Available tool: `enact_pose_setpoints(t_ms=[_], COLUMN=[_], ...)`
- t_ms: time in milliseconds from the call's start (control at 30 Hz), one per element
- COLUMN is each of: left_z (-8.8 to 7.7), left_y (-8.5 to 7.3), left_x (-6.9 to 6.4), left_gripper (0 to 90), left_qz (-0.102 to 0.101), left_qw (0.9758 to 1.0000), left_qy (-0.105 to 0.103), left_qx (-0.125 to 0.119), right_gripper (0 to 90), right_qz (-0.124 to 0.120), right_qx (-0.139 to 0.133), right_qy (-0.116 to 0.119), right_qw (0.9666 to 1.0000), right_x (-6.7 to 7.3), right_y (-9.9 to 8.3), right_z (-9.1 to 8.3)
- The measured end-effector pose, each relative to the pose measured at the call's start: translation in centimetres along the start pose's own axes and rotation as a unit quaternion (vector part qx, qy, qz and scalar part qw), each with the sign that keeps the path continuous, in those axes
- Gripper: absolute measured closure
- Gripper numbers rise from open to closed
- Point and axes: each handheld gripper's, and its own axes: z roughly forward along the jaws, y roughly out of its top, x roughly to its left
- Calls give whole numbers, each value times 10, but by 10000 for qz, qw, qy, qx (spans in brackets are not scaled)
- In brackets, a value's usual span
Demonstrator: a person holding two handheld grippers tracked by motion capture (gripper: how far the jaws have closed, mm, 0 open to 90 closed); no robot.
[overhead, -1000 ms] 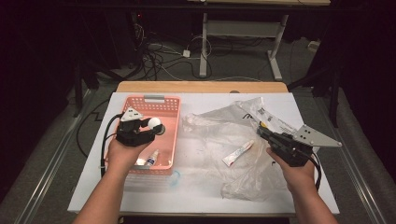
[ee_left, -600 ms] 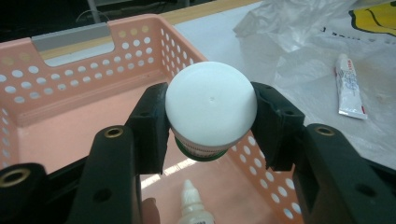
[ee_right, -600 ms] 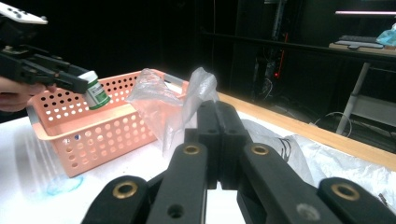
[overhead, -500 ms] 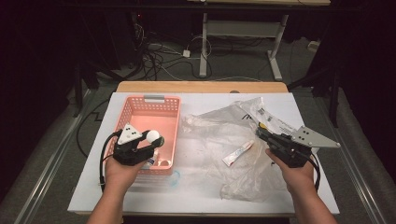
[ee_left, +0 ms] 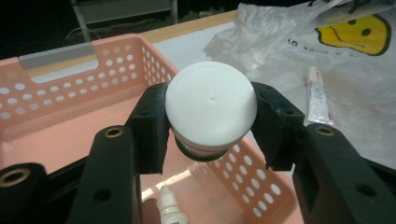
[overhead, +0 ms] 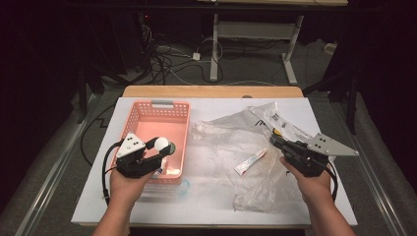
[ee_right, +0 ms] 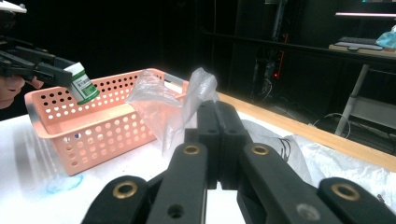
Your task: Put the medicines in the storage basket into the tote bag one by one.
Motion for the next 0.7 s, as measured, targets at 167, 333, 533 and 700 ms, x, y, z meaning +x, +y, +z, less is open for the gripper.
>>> enact_pose_setpoints(t_ms=[167, 333, 533, 700], left_z=[1, 5, 10, 17], left_y=[4, 6, 8, 8], left_x=[-9, -16, -26, -36], left_gripper=[489, 490, 490, 490], left_qz=[108, 118, 204, 335], left_qw=[9999, 9996, 9988, 9981], left_qy=[-104, -254, -439, -519], left_qx=[-27, -88, -95, -12], right_gripper=[900, 900, 900, 900], right_qz=[-3, -4, -1, -17], right_qx=[3, -27, 2, 15], right_qy=[-4, -6, 5, 25], right_qw=[10000, 10000, 10000, 10000], right_x=[0, -1, 0, 1], right_y=[0, 1, 0, 0], right_z=[-1, -1, -1, 0])
